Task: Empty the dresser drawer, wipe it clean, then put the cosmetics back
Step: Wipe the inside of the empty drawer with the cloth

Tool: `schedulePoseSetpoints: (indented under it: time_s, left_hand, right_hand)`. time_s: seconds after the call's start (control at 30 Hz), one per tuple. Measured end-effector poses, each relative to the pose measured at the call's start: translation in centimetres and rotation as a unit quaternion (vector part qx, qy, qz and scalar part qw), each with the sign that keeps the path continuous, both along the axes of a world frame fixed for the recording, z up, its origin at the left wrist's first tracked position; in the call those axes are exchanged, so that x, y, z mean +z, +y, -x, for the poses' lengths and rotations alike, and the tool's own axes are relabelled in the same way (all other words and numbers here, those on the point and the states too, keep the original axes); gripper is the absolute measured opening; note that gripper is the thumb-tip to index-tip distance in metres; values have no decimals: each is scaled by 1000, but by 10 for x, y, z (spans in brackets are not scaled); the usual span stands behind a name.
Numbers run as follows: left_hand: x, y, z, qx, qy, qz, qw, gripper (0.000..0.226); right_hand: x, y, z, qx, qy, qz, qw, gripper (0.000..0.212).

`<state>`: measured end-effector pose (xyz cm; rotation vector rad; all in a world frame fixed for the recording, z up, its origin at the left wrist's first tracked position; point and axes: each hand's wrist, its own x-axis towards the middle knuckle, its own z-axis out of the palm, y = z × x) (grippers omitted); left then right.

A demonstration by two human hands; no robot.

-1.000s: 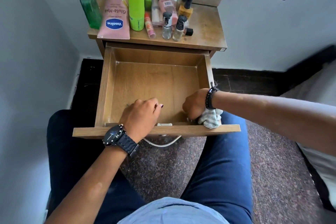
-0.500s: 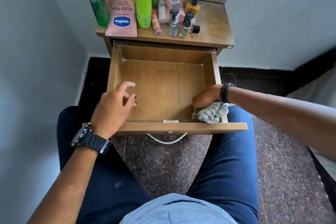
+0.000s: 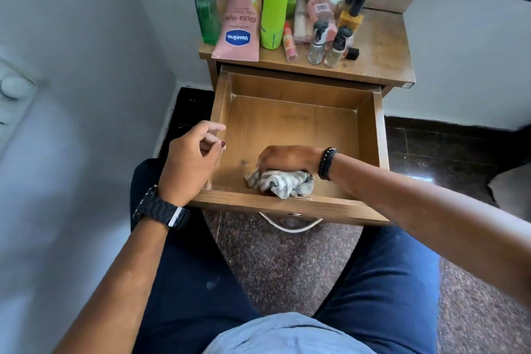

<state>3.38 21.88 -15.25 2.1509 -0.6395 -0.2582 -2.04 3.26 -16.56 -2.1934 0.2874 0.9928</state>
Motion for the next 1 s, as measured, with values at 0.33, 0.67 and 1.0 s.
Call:
schedulePoseSetpoints:
  time_s: [0.33,0.67,1.0]
  left_hand:
    - [2,3,-1,22,20,19,999,22]
    - [0,5,-4,92,54,22,994,20]
    - [-1,5,-5,114,45,-13,992,24]
  right_hand:
    - [-35,19,-23,-170,36,-278,945,30]
    - [-23,-13,-69,-278,-291,1,915,24]
    - [-29,2,-101,-109,-231,114,960,24]
